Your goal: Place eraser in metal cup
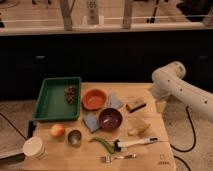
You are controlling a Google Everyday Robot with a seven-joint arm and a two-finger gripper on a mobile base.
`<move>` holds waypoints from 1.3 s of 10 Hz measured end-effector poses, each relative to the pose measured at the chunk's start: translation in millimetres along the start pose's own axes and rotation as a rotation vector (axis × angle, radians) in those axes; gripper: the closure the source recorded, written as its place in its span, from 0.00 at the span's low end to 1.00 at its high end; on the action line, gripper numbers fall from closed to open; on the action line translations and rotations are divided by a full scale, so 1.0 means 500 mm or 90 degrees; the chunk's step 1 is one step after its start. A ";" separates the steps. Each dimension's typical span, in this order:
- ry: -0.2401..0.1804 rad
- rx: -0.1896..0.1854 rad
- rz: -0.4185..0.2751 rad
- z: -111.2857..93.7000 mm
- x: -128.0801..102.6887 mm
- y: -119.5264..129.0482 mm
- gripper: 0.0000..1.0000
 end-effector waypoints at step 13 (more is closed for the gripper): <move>-0.012 -0.004 -0.075 0.079 -0.013 -0.040 0.20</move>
